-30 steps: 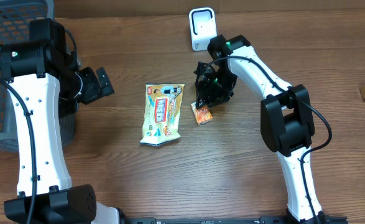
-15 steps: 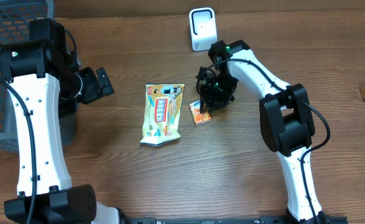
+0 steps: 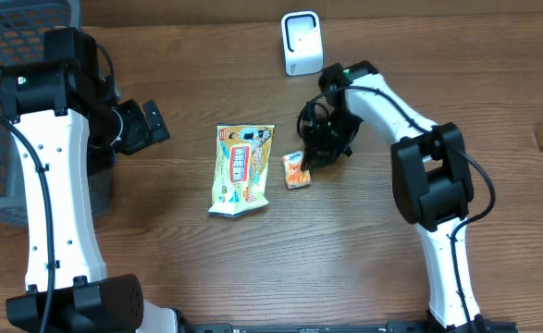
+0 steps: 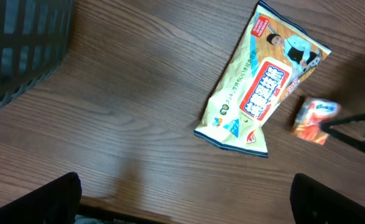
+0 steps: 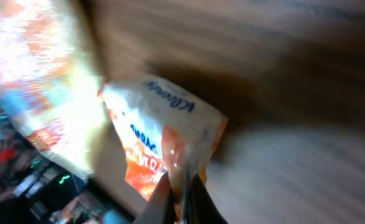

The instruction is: Scan the item barcode

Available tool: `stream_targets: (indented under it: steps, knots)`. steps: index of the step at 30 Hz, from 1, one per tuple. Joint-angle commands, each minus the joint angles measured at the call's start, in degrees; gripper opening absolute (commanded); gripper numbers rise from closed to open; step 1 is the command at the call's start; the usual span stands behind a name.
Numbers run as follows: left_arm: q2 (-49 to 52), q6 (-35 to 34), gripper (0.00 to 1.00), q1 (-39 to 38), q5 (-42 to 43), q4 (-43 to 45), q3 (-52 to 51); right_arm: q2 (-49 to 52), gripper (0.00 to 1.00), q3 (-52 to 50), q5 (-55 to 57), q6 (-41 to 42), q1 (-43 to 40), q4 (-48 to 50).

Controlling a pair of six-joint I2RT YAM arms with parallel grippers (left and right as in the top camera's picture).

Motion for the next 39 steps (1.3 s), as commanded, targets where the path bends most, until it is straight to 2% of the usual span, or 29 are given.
stream_targets:
  steps: [1,4,6,10,17,20,21,23,25,26,27,28,29,30,32,36,39]
  knots:
    - [-0.11,1.07,1.0,0.59,0.0,0.07,0.0,0.17,0.04,3.13,-20.22,-13.62,-4.55,-2.62]
    - [-0.11,1.07,1.0,0.59,0.0,0.07,0.0,0.17,0.04,3.13,-27.04,-19.26,-7.34,-5.2]
    - [-0.11,1.07,1.0,0.59,0.0,0.07,0.0,0.17,0.04,3.13,-31.89,-26.25,-9.31,-9.53]
    - [-0.11,1.07,1.0,0.59,0.0,0.07,0.0,0.17,0.03,3.1,-32.79,-35.74,-11.39,-16.61]
    - [-0.11,1.07,1.0,0.59,0.0,0.07,0.0,0.17,0.04,2.01,-31.98,-37.27,-12.24,-15.74]
    - [-0.11,1.07,1.0,0.59,0.0,0.07,0.0,0.2,0.04,2.01,-25.31,-31.23,-13.11,-10.64]
    - [-0.11,1.07,1.0,0.59,0.0,0.07,0.0,0.2,0.04,2.01,-18.36,-23.17,-13.38,-6.91]
    - [-0.11,1.07,1.0,0.59,0.0,0.07,0.0,0.2,0.04,2.01,-5.07,-12.46,-13.38,-3.1]
    - [-0.11,1.07,1.0,0.59,0.0,0.07,0.0,0.2,0.04,2.01,6.16,-4.83,-13.35,-1.7]
    - [-0.11,1.07,1.0,0.59,0.0,0.07,0.0,0.2,0.07,2.01,12.66,-1.73,-13.14,-2.08]
    - [-0.11,1.07,1.0,0.59,0.0,0.07,0.0,0.2,0.12,2.01,14.56,-1.18,-13.09,-2.51]
    - [-0.11,1.07,1.0,0.59,0.0,0.07,0.0,0.2,0.32,2.01,16.59,-1.11,-13.09,-3.45]
    - [-0.11,1.07,1.0,0.59,0.0,0.07,0.0,0.2,0.63,2.01,17.97,-1.11,-13.09,-4.28]
    - [-0.11,1.07,1.0,0.59,0.0,0.07,0.0,0.2,0.68,2.01,18.43,-1.11,-13.09,-4.66]
    - [-0.11,1.07,1.0,0.59,0.0,0.07,0.0,0.2,0.71,2.01,19.58,-1.11,-13.09,-5.2]
    - [-0.11,1.07,1.0,0.59,0.0,0.07,0.0,0.2,0.7,2.03,20.13,-1.18,-12.76,-4.83]
    - [-0.11,1.07,1.0,0.59,0.0,0.07,0.0,0.2,0.56,2.43,22.16,-1.11,-11.47,-4.76]
